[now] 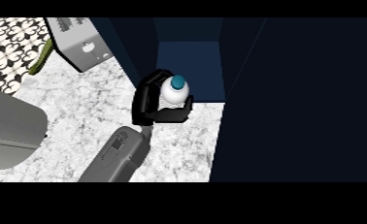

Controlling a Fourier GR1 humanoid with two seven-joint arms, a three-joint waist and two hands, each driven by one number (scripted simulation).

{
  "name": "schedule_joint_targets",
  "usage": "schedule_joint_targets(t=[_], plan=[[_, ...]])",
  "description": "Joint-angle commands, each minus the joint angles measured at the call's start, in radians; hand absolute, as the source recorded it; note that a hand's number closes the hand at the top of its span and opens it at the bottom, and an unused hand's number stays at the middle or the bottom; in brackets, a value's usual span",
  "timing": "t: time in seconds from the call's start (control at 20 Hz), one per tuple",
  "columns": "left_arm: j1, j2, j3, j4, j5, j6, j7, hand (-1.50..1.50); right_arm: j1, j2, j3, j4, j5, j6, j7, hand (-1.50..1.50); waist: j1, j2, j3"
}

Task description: Pick up the bottled water, place it into the cabinet and close the cabinet

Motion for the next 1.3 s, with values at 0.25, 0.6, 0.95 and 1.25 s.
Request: schedule_joint_targets(t=[0.25,0.6,0.95,1.25], plan=[[-0.165,-0.001,-0.088,0.033,0.040,0.201,0.135,1.50,0.123,-0.073,0.004,-0.150,0.027,0.016,-0.042,-1.50,-0.016,0.002,0.001],[-0.297,-0.001,-0.025,0.262,0.154,0.203,0.083,1.50,0.079,-0.073,-0.016,-0.120,0.013,0.026,-0.006,-1.50,-0.021,0.008,0.000],[-0.389,-0.001,0.007,0.447,0.228,0.241,0.010,1.50,0.129,-0.085,-0.078,-0.100,-0.072,0.056,-0.103,-1.50,-0.032,0.011,0.000],[-0.477,-0.001,0.019,0.614,0.237,0.287,-0.063,1.50,0.097,-0.068,-0.076,-0.046,-0.066,0.062,-0.089,-1.50,-0.031,0.014,0.000]])
